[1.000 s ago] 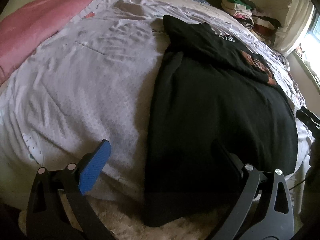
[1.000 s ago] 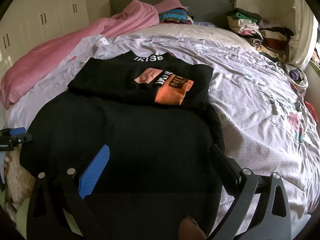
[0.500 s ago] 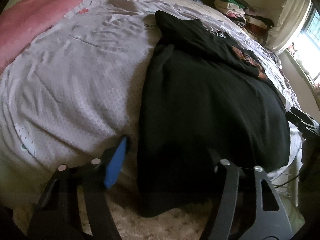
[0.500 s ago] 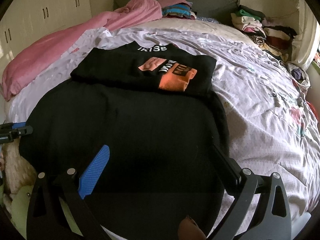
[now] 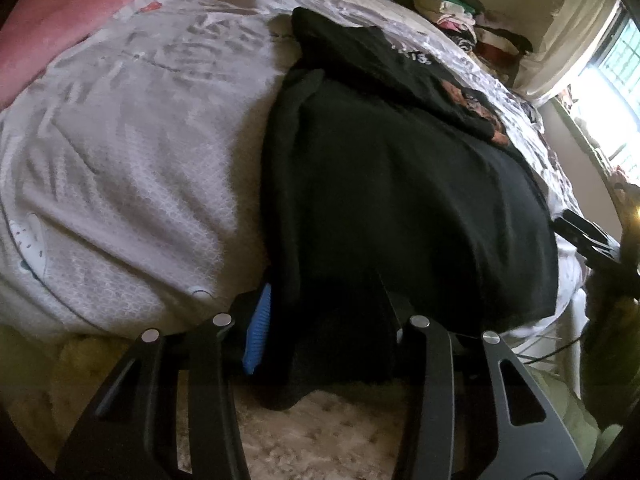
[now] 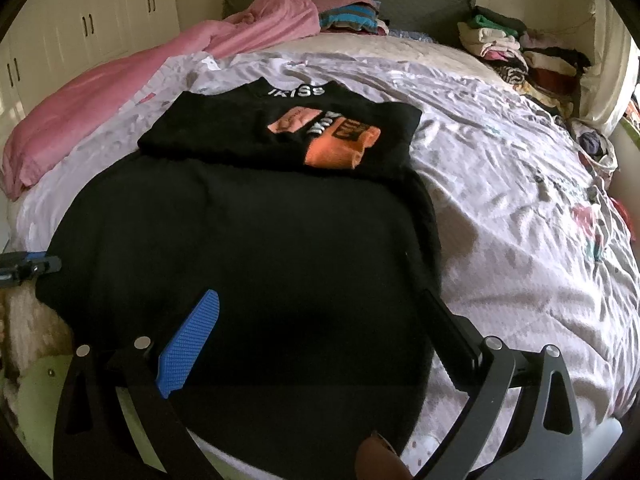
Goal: Fold small clothes
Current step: 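Close both tools on the sweatshirt hem, then lift the held hem with both tools and fold it toward the collar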
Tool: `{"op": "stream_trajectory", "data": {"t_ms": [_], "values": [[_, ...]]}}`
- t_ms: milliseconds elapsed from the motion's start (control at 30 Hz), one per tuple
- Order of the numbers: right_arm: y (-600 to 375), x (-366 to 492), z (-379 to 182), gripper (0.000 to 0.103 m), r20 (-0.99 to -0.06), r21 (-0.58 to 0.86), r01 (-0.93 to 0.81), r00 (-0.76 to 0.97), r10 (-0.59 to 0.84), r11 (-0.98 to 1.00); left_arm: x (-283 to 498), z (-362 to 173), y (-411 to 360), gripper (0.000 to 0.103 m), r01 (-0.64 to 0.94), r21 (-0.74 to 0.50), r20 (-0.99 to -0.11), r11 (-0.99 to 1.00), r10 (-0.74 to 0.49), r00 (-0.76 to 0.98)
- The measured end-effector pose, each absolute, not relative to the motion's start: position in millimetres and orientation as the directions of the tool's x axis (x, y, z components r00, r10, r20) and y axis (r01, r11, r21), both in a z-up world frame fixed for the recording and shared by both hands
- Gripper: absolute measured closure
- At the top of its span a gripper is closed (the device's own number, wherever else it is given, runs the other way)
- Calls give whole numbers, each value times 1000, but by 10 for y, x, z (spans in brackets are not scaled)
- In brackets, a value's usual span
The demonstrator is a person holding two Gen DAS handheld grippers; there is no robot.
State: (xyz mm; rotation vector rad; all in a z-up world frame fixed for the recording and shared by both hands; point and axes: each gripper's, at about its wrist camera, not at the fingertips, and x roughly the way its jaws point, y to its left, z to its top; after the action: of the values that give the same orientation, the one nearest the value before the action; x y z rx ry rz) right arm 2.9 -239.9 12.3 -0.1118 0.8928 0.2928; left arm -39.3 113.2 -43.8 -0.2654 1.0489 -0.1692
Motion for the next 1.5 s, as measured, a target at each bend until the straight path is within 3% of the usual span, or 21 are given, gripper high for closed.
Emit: {"op": "stream_trajectory", "data": {"t_ms": [200, 267, 367, 633, 733, 867, 1200, 1333, 1400, 1467, 1500], "values": [[-2637, -103, 71, 4, -811, 50, -293, 546, 210, 955, -383, -493, 1198, 69, 3, -316, -828, 949, -278, 487], [-2699, -151, 47, 4, -821, 64, -290, 529, 216, 955, -384, -500, 1237, 78, -9, -321, -828, 947, -276, 488], [-2778, -241, -9, 4, -842, 64, -291, 497, 208, 955, -401, -501, 1286, 85, -29, -330, -827, 943, -274, 491], [-2887, -474, -141, 6, -878, 106, -309, 416, 235, 945, -403, -498, 1279, 85, -34, -322, -827, 946, -264, 496], [-2931, -516, -208, 24, -892, 118, -301, 388, 234, 946, -411, -492, 1271, 85, -37, -310, -828, 950, -251, 501], [-2987, -534, -287, 40, -898, 159, -284, 358, 258, 946, -430, -488, 1280, 85, -43, -309, -827, 950, -246, 506], [-2971, -573, -436, 65, -886, 192, -302, 355, 297, 934, -460, -506, 1323, 83, -66, -316, -829, 947, -241, 504], [-2978, -585, -381, 92, -871, 198, -320, 375, 316, 927, -462, -517, 1322, 83, -66, -322, -828, 944, -247, 503], [-2962, -589, -324, 94, -863, 196, -332, 389, 323, 923, -466, -505, 1341, 86, -71, -333, -825, 940, -254, 504], [-2952, -587, -270, 95, -853, 203, -341, 400, 337, 918, -475, -471, 1344, 98, -69, -329, -823, 942, -250, 510], [-2951, -584, -217, 95, -841, 212, -347, 412, 351, 914, -484, -445, 1345, 98, -66, -333, -818, 941, -253, 517]]}}
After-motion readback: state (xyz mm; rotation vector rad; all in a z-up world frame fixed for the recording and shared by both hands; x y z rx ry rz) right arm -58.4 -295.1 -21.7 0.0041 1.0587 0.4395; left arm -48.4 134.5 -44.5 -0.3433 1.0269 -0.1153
